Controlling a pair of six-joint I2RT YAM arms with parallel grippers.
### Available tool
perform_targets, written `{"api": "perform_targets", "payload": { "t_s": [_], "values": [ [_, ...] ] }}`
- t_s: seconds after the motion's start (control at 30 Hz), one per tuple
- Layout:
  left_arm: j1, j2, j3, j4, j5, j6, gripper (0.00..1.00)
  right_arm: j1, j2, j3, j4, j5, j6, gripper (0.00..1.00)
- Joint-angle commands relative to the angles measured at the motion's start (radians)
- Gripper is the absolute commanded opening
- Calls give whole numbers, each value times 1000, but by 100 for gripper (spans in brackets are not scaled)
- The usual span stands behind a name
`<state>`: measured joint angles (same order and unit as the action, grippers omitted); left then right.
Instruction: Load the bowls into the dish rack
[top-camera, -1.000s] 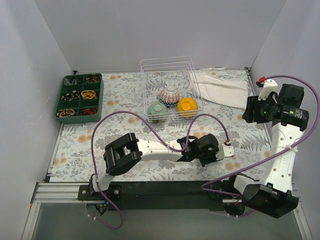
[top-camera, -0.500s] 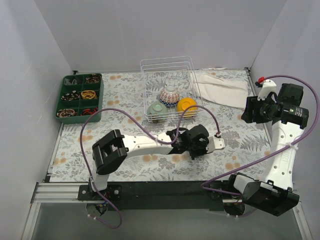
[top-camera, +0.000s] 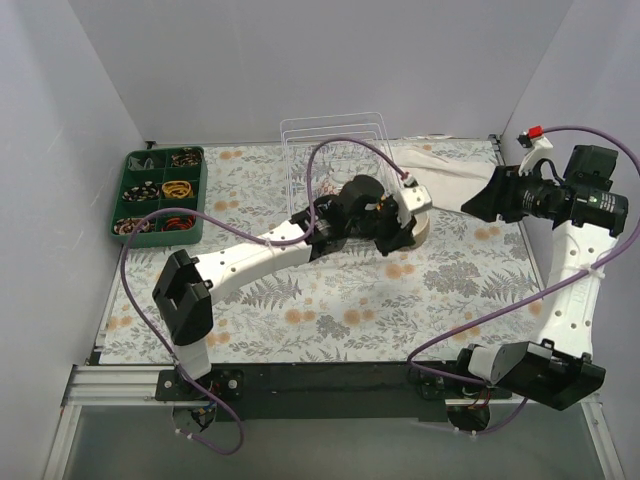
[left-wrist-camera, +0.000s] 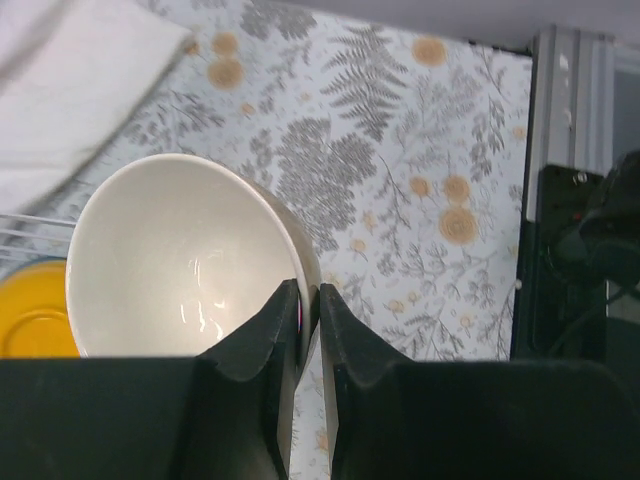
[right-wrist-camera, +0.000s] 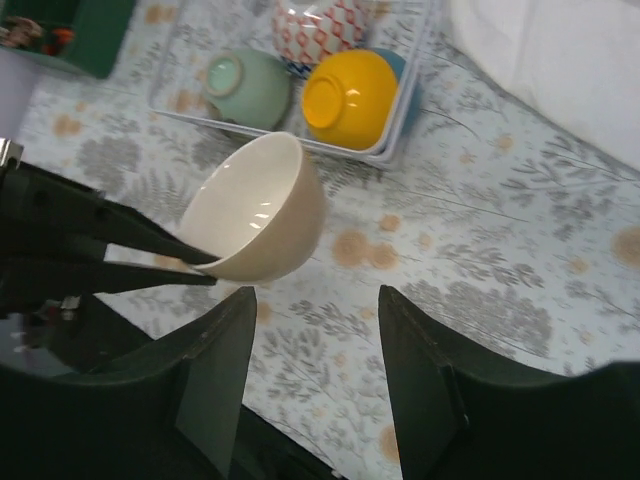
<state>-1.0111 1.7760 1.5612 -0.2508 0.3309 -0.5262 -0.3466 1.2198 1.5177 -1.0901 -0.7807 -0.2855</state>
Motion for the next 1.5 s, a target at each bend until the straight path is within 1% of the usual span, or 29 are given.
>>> {"api": "perform_targets", "payload": {
  "t_s": [0.0,0.03,0.07,0.1,0.13,0.17,0.2,0.23,0.27,0.3,0.33,0.37,0.43,0.5,0.6,0.63,0.7,0.73,0.83,0.93,0.97,1.03,1.1,1.13,1.17,1.2,1.27,1.3,1.47],
  "values": [
    [91,-115,126,152,17,-50,0,-6,63,-7,117,-339,208,62],
    [135,-116,138,163,8,-61,0,-6,85,-25,152,-432,298,63],
    [163,-121,143,177,22,-116,0,-6,101,-43,207,-468,325,63],
    [199,-128,140,217,60,-164,0,-6,115,-50,223,-495,338,64],
    [289,-132,134,241,109,-211,0,-6,147,-56,236,-535,351,65],
    [331,-133,120,280,217,-325,0,-6,161,-66,275,-557,380,66],
    [373,-135,99,350,264,-386,0,-8,176,-97,300,-584,405,66],
    [450,-116,99,354,313,-429,0,-6,207,-112,333,-632,431,67],
    [471,-95,130,331,394,-457,0,-6,224,-132,369,-656,510,69],
    [494,-70,152,297,457,-504,0,-5,240,-158,445,-681,543,70],
    [528,-38,178,289,500,-524,0,3,286,-166,470,-725,569,71],
    [532,-30,180,282,541,-528,0,6,314,-165,482,-744,594,71],
    [537,-20,171,321,574,-540,0,27,398,-130,513,-782,614,73],
    [533,-4,184,332,573,-537,0,47,450,-93,536,-772,662,76],
    [522,14,206,318,528,-509,0,118,556,21,545,-730,674,81],
    [514,17,209,308,514,-477,0,159,570,82,558,-695,680,82],
    [506,25,238,265,497,-457,0,208,587,127,579,-680,701,83],
    [505,26,250,257,510,-442,0,259,593,143,593,-663,713,84],
    [505,46,295,200,510,-428,0,323,596,153,630,-637,746,84],
    [511,59,309,199,502,-426,0,328,607,125,806,-606,837,84],
    [513,59,303,214,497,-445,0,328,610,86,929,-603,927,84],
    [514,59,269,241,487,-481,0,328,656,78,967,-606,954,83],
    [519,60,240,303,488,-556,0,330,702,67,1030,-612,1003,82],
    [519,59,197,324,484,-584,0,331,713,70,1044,-617,1014,82],
    [520,59,174,365,462,-610,0,333,724,79,1052,-620,1014,81],
    [526,56,143,389,450,-688,0,333,739,110,1053,-623,1005,81],
    [528,50,64,441,436,-744,0,333,750,142,1050,-627,987,81],
    [529,51,44,499,438,-771,0,333,756,156,1047,-629,968,81],
    [545,69,-39,613,436,-971,0,345,745,200,975,-606,884,84]
  ]
}}
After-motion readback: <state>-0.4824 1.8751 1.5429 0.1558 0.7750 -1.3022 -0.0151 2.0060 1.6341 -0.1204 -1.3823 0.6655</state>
